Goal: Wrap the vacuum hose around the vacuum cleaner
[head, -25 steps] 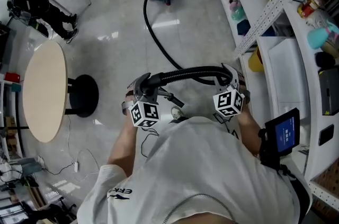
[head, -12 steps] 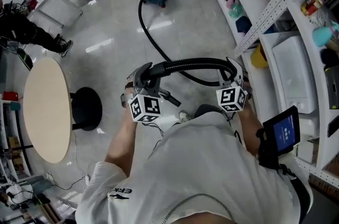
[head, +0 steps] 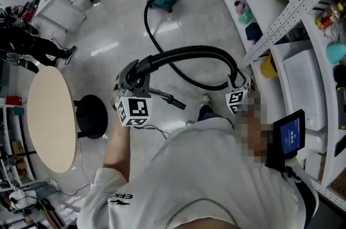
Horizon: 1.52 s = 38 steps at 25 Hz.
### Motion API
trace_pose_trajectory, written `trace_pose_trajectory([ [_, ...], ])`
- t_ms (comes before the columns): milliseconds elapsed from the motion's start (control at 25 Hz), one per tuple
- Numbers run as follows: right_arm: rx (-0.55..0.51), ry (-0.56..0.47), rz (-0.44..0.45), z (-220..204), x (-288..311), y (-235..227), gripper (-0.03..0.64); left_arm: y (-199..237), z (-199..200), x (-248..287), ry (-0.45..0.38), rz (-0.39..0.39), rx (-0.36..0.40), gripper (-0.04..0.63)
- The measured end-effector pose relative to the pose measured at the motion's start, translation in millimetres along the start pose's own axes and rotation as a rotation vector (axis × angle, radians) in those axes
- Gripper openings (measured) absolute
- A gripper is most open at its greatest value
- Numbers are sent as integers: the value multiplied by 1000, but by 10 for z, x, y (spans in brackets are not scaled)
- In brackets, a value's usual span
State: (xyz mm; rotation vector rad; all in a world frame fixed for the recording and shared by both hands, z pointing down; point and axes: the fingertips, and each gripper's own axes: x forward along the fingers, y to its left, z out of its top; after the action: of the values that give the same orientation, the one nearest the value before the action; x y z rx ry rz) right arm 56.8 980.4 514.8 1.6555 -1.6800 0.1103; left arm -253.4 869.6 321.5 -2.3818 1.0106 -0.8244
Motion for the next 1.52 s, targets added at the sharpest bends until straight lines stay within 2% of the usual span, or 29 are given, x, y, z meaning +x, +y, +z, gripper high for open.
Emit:
trace_pose_trajectory([
  [280,67,80,-52,-98,780,-439,218,326,297,213,-43,54,-20,140],
  [600,82,76,-55,108,1413,-727,219,626,600,363,-100,91,-3,140],
  [840,75,71,-50,205,1784,-936,213,809,758,583,-86,125,15,140],
  [880,76,70,-57,216,1822,-999,189,828,750,627,-76,130,13,140],
  [1080,41,65,-95,317,1923,-1375,183,886,546,773,-10,152,-6,140],
  [1240,-13,47,-120,450,1953,-1644,183,909,280,880,46,167,-49,140],
  [1520,-76,21,-161,680,2079,-2106,183,976,122,1266,77,164,-72,138],
])
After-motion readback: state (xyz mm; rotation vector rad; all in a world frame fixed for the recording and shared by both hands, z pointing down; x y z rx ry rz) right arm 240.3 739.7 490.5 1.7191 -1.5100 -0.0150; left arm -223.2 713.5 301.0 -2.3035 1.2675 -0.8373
